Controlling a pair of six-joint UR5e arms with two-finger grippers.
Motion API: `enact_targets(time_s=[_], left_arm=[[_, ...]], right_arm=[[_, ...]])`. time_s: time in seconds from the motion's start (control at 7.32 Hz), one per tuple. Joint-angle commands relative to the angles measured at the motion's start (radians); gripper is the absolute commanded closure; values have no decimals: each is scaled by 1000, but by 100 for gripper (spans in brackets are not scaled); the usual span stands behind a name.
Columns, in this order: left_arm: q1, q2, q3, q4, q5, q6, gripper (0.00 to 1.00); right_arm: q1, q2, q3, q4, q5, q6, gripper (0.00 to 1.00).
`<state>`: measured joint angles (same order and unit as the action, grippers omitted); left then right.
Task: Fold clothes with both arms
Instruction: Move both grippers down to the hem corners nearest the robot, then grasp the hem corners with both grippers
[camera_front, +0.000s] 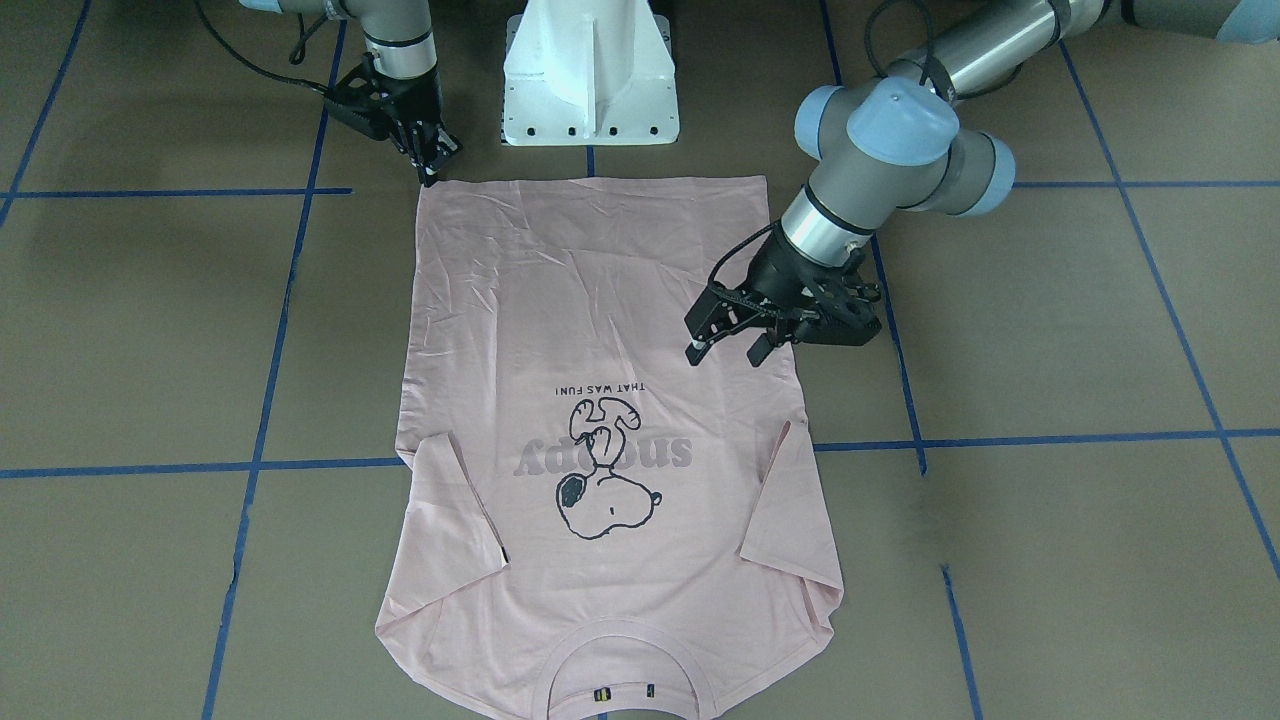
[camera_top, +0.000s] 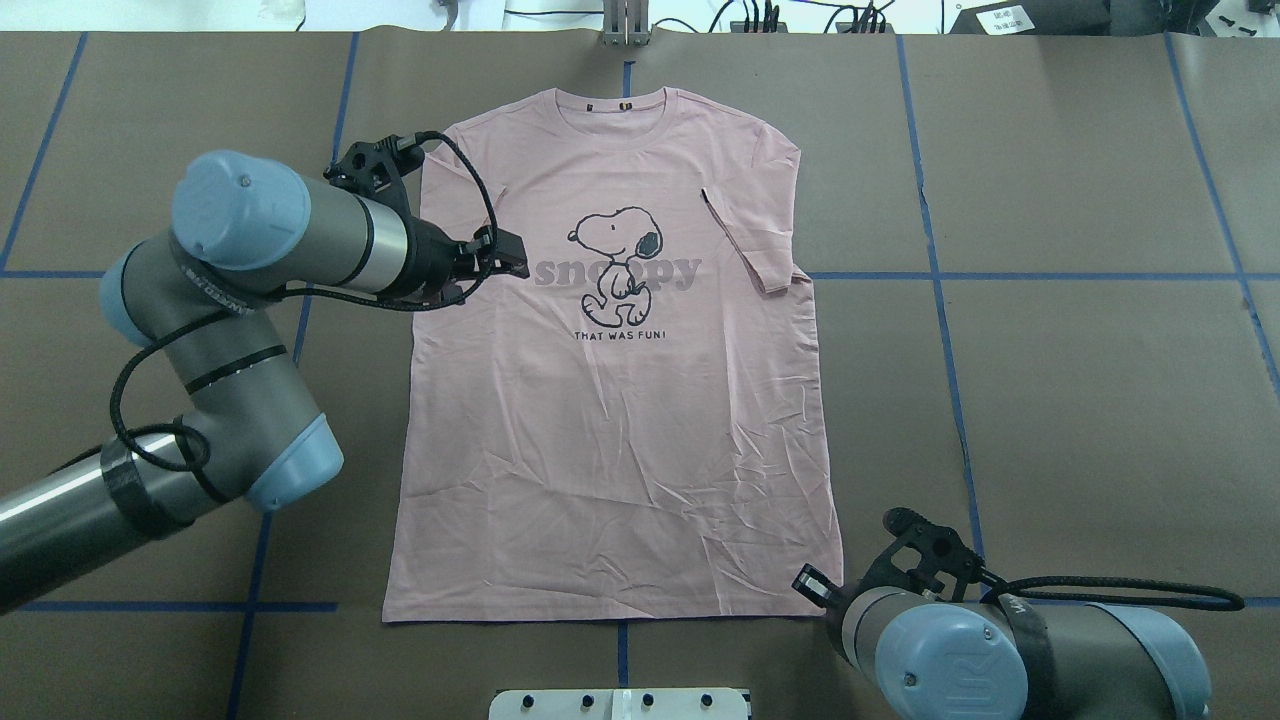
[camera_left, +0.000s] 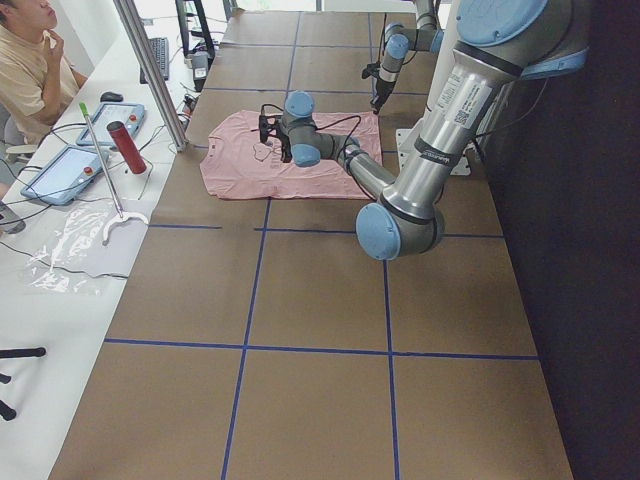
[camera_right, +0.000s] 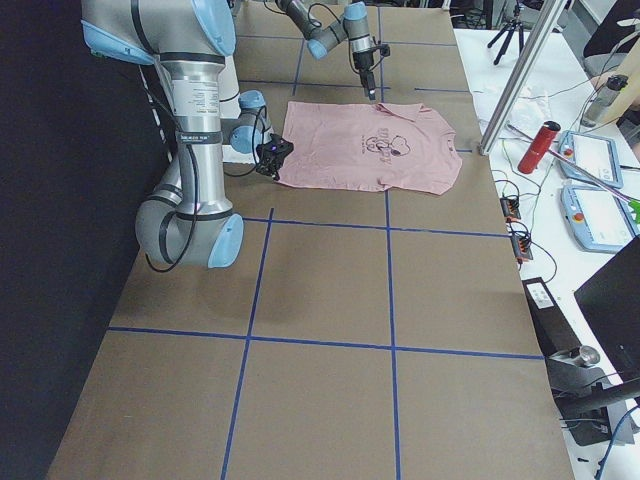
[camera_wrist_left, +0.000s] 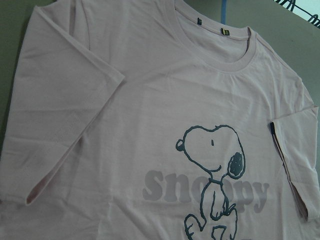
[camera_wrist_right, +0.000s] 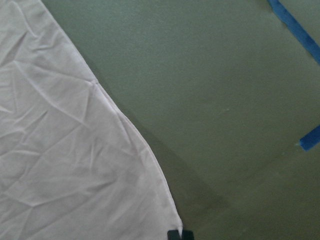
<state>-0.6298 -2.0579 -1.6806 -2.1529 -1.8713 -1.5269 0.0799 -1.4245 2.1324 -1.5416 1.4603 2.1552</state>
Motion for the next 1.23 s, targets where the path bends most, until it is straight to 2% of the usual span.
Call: enact_targets(time_s=[0.0,0.27,0.41,0.68,1.09], left_arm=[[184,77,-231,274,109,-151,11],[333,312,-431,294,121,-278,12],[393,361,-439,294,182,-327,12],[438,364,-377,292,204,-348,14],[444,366,-363,292,205,-351,17]], right_arm=[[7,1,26,0,-1,0,100],[24,7,32,9,11,-5,100],[24,7,32,9,11,-5,100],[23,7,27,9,12,-5,100],[23,4,29,9,8,-3,100]])
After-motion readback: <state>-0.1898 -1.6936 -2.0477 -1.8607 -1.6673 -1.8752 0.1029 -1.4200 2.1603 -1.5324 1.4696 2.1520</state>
